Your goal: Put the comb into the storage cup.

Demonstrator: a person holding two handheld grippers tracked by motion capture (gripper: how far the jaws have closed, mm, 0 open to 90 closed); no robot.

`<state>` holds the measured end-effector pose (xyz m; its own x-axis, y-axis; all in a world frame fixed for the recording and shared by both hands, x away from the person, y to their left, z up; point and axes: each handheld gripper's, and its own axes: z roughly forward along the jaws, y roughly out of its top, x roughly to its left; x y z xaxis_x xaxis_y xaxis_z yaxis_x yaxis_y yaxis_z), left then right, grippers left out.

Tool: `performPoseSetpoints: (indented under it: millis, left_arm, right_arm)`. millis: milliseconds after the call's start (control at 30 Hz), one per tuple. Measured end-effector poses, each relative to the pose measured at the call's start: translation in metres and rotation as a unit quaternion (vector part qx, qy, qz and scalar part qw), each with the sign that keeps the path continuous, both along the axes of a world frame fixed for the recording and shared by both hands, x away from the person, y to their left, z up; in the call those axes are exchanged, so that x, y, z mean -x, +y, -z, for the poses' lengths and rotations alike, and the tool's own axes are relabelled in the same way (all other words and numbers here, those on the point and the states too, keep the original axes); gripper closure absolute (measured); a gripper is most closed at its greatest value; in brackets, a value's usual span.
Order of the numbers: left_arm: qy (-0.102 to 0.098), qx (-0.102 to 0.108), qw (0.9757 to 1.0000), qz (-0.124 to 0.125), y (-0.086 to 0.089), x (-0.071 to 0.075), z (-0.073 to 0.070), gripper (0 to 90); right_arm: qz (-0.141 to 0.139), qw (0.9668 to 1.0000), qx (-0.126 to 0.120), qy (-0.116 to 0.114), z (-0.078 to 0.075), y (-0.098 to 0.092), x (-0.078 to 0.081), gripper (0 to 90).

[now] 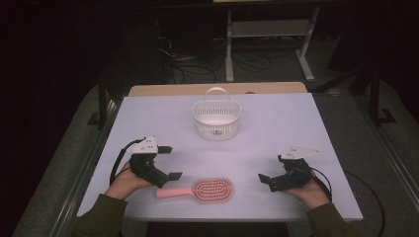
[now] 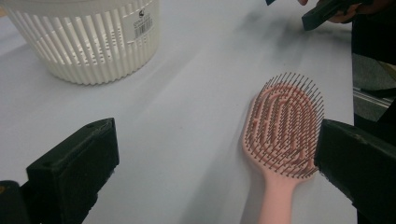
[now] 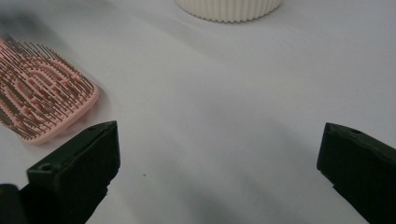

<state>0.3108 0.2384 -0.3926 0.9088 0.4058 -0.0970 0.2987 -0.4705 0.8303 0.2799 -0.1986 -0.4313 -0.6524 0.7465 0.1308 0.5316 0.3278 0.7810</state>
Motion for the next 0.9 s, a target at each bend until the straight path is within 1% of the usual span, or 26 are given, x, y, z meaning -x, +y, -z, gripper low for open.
performPoseSetpoints:
  millis: [333, 500, 700, 900]
  left_arm:
    - [-0.001, 0.000, 0.9999, 0.016, -0.012, 0.001, 0.000, 0.0]
    - [0.001, 0.004, 0.9997, 0.023, -0.018, 0.001, -0.001, 0.0]
    - [0.001, 0.001, 0.9993, 0.037, -0.027, 0.001, -0.001, 0.1]
    - [0.002, 0.001, 0.9990, 0.046, -0.034, 0.002, 0.000, 0.2]
  right_arm:
    - [0.002, 1.0000, -0.003, -0.001, 0.000, -0.001, 0.000, 0.0]
    - [0.003, 1.0000, -0.006, -0.003, -0.001, -0.001, 0.000, 0.0]
    - [0.003, 1.0000, -0.008, -0.003, -0.001, -0.001, 0.000, 0.0]
    - [0.003, 1.0000, -0.007, -0.004, -0.001, -0.001, 0.000, 0.0]
